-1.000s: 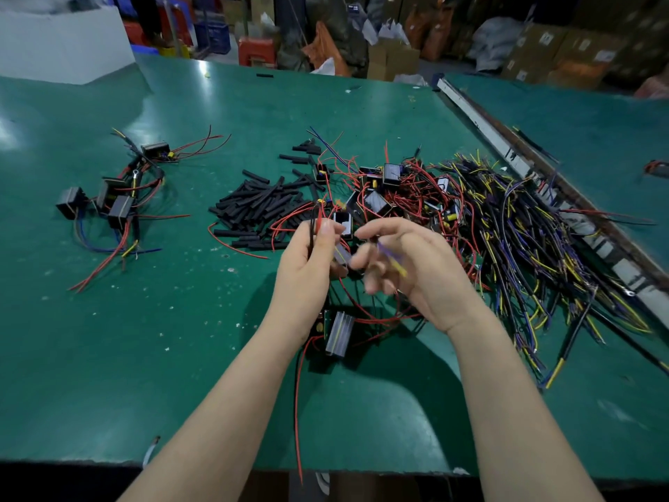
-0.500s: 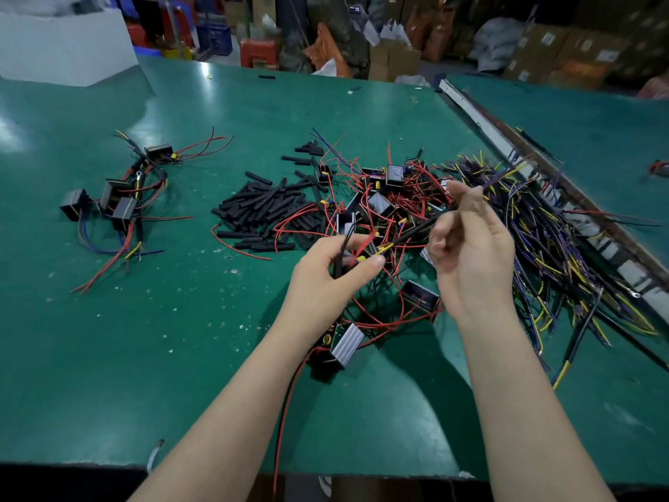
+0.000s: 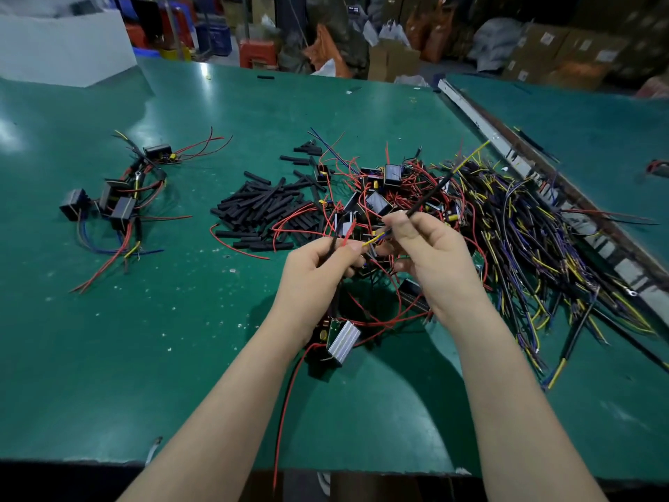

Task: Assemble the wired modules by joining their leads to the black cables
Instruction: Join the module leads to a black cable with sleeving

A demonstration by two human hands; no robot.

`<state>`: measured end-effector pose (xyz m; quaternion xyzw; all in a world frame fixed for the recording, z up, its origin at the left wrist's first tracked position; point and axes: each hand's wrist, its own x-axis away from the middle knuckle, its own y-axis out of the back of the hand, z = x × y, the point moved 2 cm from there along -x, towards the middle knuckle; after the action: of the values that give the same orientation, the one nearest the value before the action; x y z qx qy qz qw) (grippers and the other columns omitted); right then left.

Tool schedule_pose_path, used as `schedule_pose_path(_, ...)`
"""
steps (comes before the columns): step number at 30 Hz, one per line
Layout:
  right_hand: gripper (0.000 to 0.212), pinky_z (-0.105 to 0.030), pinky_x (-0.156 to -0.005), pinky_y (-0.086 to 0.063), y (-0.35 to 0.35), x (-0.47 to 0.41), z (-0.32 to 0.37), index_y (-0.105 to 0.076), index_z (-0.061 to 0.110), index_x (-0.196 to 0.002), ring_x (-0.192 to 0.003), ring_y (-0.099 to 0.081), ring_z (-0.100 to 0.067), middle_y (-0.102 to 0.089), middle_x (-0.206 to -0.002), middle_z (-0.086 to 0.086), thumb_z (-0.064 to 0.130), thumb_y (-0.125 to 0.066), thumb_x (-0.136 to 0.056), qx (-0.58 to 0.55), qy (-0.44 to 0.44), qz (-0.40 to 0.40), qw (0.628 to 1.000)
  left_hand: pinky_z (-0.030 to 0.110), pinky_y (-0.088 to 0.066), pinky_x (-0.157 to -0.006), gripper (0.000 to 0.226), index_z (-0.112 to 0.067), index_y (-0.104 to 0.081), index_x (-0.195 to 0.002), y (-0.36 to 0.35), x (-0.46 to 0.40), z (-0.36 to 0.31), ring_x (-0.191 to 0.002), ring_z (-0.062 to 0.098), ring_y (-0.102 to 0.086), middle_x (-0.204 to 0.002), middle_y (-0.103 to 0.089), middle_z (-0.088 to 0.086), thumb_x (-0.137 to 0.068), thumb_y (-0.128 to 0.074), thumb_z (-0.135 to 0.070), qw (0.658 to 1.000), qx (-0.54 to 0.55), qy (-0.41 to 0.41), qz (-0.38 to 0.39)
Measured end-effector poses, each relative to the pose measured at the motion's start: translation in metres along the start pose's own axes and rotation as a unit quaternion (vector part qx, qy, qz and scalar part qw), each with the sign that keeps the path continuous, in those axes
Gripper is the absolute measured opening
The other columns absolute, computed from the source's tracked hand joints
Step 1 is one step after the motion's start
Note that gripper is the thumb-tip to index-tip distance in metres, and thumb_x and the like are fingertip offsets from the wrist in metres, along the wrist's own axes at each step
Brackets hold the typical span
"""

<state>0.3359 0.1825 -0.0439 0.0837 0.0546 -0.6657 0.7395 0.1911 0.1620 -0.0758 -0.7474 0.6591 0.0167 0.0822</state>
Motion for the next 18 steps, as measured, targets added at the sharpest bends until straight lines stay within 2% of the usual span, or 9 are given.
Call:
schedule_pose_path(3,0.014,-0.013,-0.053,-0.043,0.0013,-0.0012,-0.0025,-0.066,0.024,-0.089,-0.058,-0.060,-0.002,-0.065,-0.069,0.015,0.027,-0.054,-0.097,0.001,-0.004,0.006,1.000,0.010,-0.045,-0.061,0.019,-0.023,-0.070,-0.071,0.0004,0.0004,-0.0002,-0.060,-0.002,-0.053,-0.066,-0.066,-0.012,-0.089,-0.063,-0.020,1.000,0.001,-0.002,-0.004)
schedule_pose_path(7,0.015,-0.015,-0.053,-0.039,0.0015,-0.0019,-0.0045,-0.065,0.024,-0.092,-0.050,-0.046,-0.002,-0.057,-0.062,0.014,0.035,-0.054,-0.094,0.046,0.006,0.011,0.999,0.009,-0.044,-0.060,0.016,-0.022,-0.068,-0.078,0.0000,0.0012,0.0002,-0.059,-0.005,-0.054,-0.065,-0.065,-0.016,-0.091,-0.060,-0.021,1.000,-0.016,-0.007,-0.009)
schedule_pose_path(10,0.016,-0.015,-0.049,-0.035,-0.0011,-0.0005,-0.0040,-0.061,0.020,-0.094,-0.046,-0.040,-0.002,-0.055,-0.059,0.014,0.034,-0.052,-0.093,0.048,0.016,0.054,0.997,0.009,-0.043,-0.058,0.016,-0.016,-0.065,-0.080,0.0003,0.0007,0.0002,-0.058,-0.005,-0.054,-0.064,-0.063,-0.015,-0.093,-0.058,-0.021,0.999,-0.020,-0.015,-0.027)
schedule_pose_path(14,0.023,-0.017,-0.046,-0.031,-0.0056,0.0020,-0.0054,-0.058,0.017,-0.096,-0.047,-0.036,-0.004,-0.051,-0.066,0.006,0.038,-0.053,-0.088,0.034,0.010,0.109,0.993,0.008,-0.042,-0.059,0.018,-0.018,-0.063,-0.078,0.0016,0.0012,-0.0001,-0.057,-0.005,-0.054,-0.064,-0.062,-0.016,-0.095,-0.056,-0.019,0.999,-0.022,-0.032,-0.033)
schedule_pose_path(18,0.011,-0.015,-0.050,-0.036,-0.0053,-0.0003,-0.0068,-0.057,0.021,-0.094,-0.048,-0.042,0.001,-0.054,-0.063,0.013,0.032,-0.055,-0.092,0.019,0.039,0.059,0.997,0.015,-0.045,-0.063,0.022,-0.017,-0.063,-0.076,-0.0010,-0.0004,0.0025,-0.059,-0.001,-0.055,-0.064,-0.064,-0.014,-0.094,-0.056,-0.026,1.000,-0.021,-0.004,-0.012)
